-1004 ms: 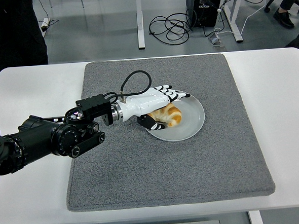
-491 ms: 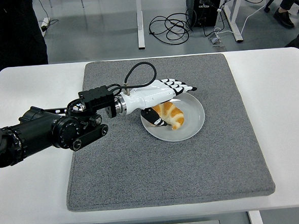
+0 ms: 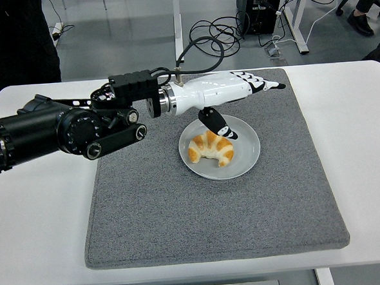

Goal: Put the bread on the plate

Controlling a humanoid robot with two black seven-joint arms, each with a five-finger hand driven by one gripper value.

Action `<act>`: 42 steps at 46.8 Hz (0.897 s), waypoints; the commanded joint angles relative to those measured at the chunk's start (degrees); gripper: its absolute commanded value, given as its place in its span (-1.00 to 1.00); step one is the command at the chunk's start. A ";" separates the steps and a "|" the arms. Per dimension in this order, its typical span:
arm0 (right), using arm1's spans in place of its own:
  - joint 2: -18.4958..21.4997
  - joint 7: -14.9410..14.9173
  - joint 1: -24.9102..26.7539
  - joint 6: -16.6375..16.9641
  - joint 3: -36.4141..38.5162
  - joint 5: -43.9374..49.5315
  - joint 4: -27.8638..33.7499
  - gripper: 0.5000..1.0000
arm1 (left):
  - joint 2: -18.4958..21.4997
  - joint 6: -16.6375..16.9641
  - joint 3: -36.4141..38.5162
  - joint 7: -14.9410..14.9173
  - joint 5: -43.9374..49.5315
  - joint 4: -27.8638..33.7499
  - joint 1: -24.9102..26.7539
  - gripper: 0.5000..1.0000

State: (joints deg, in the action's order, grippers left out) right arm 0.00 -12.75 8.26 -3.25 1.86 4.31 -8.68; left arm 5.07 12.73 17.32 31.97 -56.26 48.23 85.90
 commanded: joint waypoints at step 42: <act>0.00 0.01 0.01 0.18 0.25 0.00 -0.54 1.00 | -5.07 -18.53 -26.19 -4.63 48.52 -36.36 -12.86 0.91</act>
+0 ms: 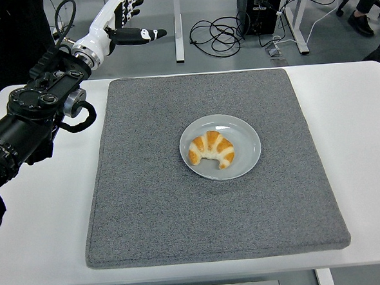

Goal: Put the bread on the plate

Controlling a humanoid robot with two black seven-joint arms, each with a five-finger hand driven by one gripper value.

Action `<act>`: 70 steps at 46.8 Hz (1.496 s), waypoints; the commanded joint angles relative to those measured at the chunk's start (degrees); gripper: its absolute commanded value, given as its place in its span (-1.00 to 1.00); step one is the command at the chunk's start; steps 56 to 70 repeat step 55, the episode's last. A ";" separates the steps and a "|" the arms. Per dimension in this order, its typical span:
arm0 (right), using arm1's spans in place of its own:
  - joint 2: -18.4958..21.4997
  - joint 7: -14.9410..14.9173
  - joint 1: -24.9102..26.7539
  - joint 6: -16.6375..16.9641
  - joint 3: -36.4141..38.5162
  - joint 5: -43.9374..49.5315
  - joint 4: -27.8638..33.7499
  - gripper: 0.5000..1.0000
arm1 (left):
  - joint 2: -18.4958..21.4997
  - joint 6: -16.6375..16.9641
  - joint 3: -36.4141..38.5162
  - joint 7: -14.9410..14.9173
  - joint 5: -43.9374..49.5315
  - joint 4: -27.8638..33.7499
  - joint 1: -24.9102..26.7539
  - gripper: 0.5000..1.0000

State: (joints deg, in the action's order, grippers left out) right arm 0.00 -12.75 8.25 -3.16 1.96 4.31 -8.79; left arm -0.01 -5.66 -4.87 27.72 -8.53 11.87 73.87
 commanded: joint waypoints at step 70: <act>0.00 0.01 -1.49 0.00 -0.11 0.09 0.09 1.00 | 0.01 -6.12 -24.14 -17.87 18.20 -0.18 -3.99 0.91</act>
